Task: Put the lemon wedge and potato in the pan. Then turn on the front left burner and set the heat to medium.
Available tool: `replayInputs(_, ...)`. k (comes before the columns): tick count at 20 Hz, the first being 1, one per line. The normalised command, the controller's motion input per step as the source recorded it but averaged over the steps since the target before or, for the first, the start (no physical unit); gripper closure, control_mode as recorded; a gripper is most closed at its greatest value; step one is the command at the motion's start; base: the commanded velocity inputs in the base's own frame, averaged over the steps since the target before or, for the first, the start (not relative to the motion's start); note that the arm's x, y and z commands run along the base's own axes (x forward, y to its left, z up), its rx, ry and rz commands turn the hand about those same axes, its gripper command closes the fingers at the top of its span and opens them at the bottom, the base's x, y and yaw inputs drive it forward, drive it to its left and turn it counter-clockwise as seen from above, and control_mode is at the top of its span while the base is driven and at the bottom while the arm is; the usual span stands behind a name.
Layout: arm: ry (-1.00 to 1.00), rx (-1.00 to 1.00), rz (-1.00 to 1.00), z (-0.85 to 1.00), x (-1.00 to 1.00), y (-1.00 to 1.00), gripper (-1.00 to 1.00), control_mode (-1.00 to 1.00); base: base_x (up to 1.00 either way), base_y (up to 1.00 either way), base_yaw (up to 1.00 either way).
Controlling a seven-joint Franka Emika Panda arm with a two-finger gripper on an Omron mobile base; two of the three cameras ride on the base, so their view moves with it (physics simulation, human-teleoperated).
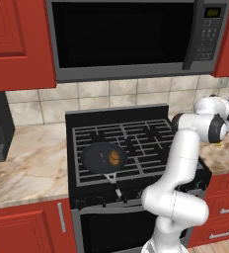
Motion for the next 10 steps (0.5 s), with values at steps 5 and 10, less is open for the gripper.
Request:
replayInputs(5,0.00,0.00,0.00,-0.01,-0.04,0.18,-1.00,-1.00,0.00,0.00,0.00)
replayInputs(10,0.00,0.00,0.00,-0.20,-0.01,0.02,-1.00,-1.00,0.00,0.00,0.00)
